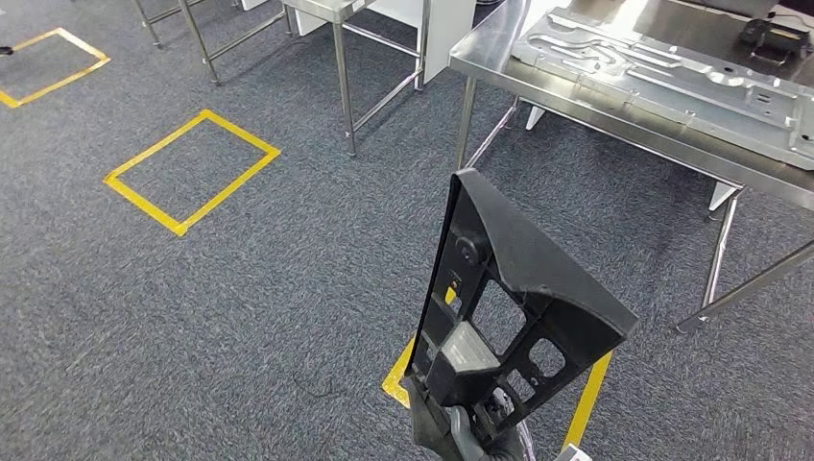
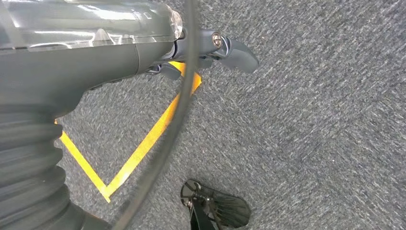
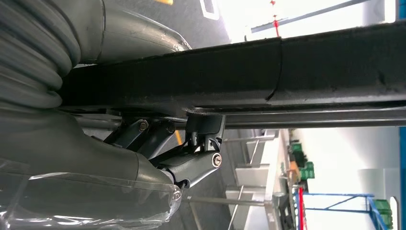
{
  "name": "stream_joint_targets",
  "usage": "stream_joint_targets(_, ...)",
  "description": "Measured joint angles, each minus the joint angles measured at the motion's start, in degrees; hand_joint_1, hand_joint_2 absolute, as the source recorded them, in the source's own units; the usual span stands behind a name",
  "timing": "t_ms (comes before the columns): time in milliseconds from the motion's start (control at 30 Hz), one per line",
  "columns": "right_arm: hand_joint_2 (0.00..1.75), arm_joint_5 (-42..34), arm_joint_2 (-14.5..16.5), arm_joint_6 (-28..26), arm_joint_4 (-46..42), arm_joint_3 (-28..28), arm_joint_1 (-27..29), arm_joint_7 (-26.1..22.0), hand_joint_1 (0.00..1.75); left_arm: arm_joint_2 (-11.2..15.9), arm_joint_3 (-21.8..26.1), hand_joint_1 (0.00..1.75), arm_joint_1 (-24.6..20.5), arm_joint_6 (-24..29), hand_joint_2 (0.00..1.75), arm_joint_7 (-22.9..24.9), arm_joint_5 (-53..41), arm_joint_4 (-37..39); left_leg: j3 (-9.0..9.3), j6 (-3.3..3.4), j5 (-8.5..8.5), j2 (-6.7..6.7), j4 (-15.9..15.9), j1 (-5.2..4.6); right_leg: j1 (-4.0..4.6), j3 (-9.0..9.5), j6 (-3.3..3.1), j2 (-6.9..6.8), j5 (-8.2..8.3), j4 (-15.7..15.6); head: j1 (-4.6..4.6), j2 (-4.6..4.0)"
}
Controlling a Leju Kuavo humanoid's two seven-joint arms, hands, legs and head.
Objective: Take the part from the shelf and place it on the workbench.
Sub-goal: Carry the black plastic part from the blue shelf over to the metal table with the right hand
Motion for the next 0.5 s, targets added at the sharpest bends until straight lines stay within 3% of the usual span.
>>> stream_joint_targets(33, 1.75, -0.01, 0.00, 0.00, 0.00, 0.00, 0.00, 0.00, 1.75, -0.01, 0.00, 0.00, 0.00, -0.01, 1.75, 0.00, -0.01, 0.00, 0.00, 0.03, 0.02, 0.06, -0.03, 0.04, 0.01, -0.01, 0.01, 0.05, -0.01, 0.02, 0.00, 0.00)
stream_joint_targets(100, 1.75, -0.43, -0.02, -0.22, -0.09, -0.02, -0.05, 0.10, 1.75, -0.05, 0.01, 0.00, 0.02, 0.04, 1.75, -0.07, -0.72, 0.00, 0.11, 0.58, 0.06, 1.81, -0.25, 0.00, 0.01, -2.98, 0.55, -3.76, -3.31, 6.07, 0.01, 0.00)
stream_joint_targets(133, 1.75, -0.84, -0.03, -0.24, -0.33, -0.16, 0.18, 0.40, 1.75, -0.19, 0.02, 0.00, -0.03, 0.28, 1.75, -0.13, -1.35, -0.01, 0.22, 0.88, -0.01, 3.37, -0.34, -0.08, -0.01, -4.88, 0.79, -5.82, -4.61, 9.76, 0.01, 0.00)
stream_joint_targets(167, 1.75, -1.32, -0.04, -0.16, -0.70, -0.40, 0.44, 0.82, 1.75, -0.44, 0.02, 0.00, -0.17, 0.61, 1.75, -0.17, -2.11, -0.01, 0.50, 1.14, -0.18, 5.23, -0.42, -0.28, 0.13, -5.31, 0.73, -8.36, -4.59, 10.78, 0.02, 0.00)
stream_joint_targets(200, 1.75, -1.70, -0.04, 0.10, -1.14, -0.69, 0.73, 1.24, 1.75, -0.77, 0.02, 0.00, -0.31, 0.96, 1.75, -0.18, -2.59, -0.01, 0.77, 1.17, -0.41, 6.53, -0.45, -0.43, 0.42, -4.15, 0.24, -9.69, -3.15, 8.51, 0.01, 0.00)
stream_joint_targets(267, 1.75, -2.17, -0.04, 0.86, -1.95, -1.27, 0.89, 1.85, 1.75, -1.45, 0.03, 0.00, -0.61, 1.55, 1.75, -0.12, -3.27, -0.02, 1.32, 0.88, -0.90, 8.48, -0.51, -0.79, 1.23, -0.36, -0.94, -11.97, -0.05, 1.11, 0.01, 0.00)
stream_joint_targets(300, 1.75, -2.28, -0.04, 1.21, -2.17, -1.50, 0.85, 1.96, 1.75, -1.66, 0.03, 0.00, -0.69, 1.67, 1.75, -0.04, -3.40, -0.02, 1.45, 0.66, -1.04, 9.08, -0.60, -0.84, 1.49, 0.07, -1.23, -12.36, -0.11, 0.06, 0.00, 0.00)
stream_joint_targets(367, 1.75, -2.39, -0.04, 1.80, -2.43, -2.01, 0.94, 2.27, 1.75, -1.97, 0.04, 0.00, -0.99, 1.77, 1.75, 0.14, -3.64, -0.05, 1.86, 0.15, -1.27, 10.22, -0.90, -0.93, 1.45, 0.21, -1.57, -11.20, 0.04, -0.56, 0.00, 0.00)
stream_joint_targets(400, 1.75, -2.40, -0.04, 1.99, -2.52, -2.21, 1.02, 2.43, 1.75, -2.11, 0.05, 0.00, -1.18, 1.76, 1.75, 0.19, -3.79, -0.10, 2.03, -0.11, -1.57, 9.82, -0.73, -0.90, 1.26, 0.53, -1.68, -10.61, 0.28, -1.11, 0.00, 0.00)
stream_joint_targets(433, 1.75, -2.41, -0.03, 2.18, -2.58, -2.36, 1.01, 2.56, 1.75, -2.23, 0.08, 0.00, -1.32, 1.75, 1.75, 0.20, -3.92, -0.14, 1.83, -0.32, -2.34, 8.76, 0.27, -0.87, 1.01, 0.90, -1.84, -10.05, 0.53, -1.67, -0.01, 0.00)
stream_joint_targets(500, 1.75, -2.40, 0.02, 2.50, -2.64, -2.47, 0.85, 2.70, 1.75, -2.33, 0.24, 0.00, -1.26, 1.75, 1.75, 0.30, -4.11, -0.20, -0.52, -0.67, -5.35, 5.60, 5.80, -0.70, 0.63, 1.43, -2.06, -8.85, 0.81, -2.28, -0.02, 0.00)
